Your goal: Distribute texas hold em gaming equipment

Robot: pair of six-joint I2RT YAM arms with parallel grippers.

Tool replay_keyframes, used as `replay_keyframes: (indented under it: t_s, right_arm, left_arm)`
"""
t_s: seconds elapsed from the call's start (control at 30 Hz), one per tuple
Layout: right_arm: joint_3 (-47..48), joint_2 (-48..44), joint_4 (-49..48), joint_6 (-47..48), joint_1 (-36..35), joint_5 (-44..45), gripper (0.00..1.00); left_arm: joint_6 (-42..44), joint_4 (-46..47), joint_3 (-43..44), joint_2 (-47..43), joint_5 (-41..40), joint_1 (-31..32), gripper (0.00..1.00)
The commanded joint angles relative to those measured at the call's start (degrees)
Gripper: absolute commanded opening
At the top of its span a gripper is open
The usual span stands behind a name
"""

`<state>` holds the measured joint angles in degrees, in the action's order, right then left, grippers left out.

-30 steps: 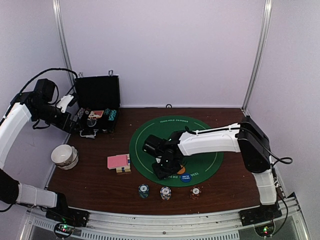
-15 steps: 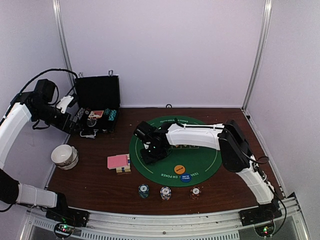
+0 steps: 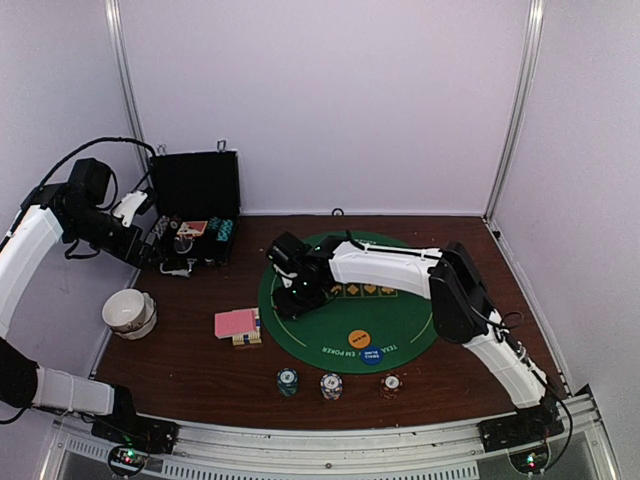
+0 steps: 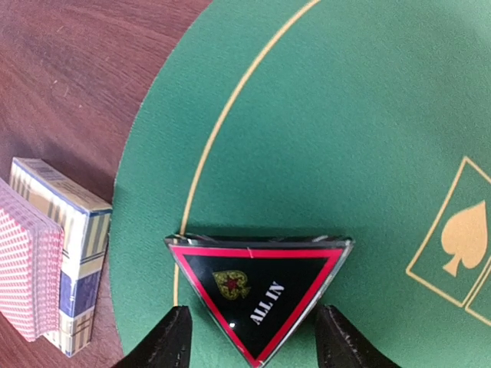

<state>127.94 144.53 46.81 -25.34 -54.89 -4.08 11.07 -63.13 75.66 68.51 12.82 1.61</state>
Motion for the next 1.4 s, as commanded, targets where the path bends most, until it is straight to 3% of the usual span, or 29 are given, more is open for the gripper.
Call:
replay_keyframes:
  t_s: [0.0, 0.33, 0.57, 0.73, 1.03, 1.37]
  right_arm:
    - [-5.05, -7.89, 0.68, 0.73, 0.22, 2.21, 0.62]
    - [-34.96, -29.85, -2.33, -5.31, 0.37, 10.29, 0.87]
    - [-47.04, -35.53, -3.26, -11.26, 0.4, 9.71, 0.94]
    - [-49.8, -34.84, -5.07, -13.15, 0.42, 7.42, 0.94]
    - [-49.87, -31.59, -6.63, -13.58, 0.57, 5.26, 0.8]
    - [-50.08, -30.18, -6.79, -13.92, 0.67, 4.26, 0.74]
  left_arm:
    - [1.01, -0.56, 0.1, -0.32, 0.71, 0.03, 0.98]
    - [1.22, -1.0, 0.67, -0.39, 1.21, 0.03, 0.98]
    - [1.23, -1.89, 1.5, -0.06, 2.01, 0.0, 0.98]
    - [1.08, -2.18, 2.23, 0.09, 2.76, 0.02, 0.97]
    - [0.96, -2.44, 3.41, 0.33, 2.84, 0.0, 0.98]
    - [1.08, -2.53, 4.12, 0.98, 2.76, 0.05, 0.98]
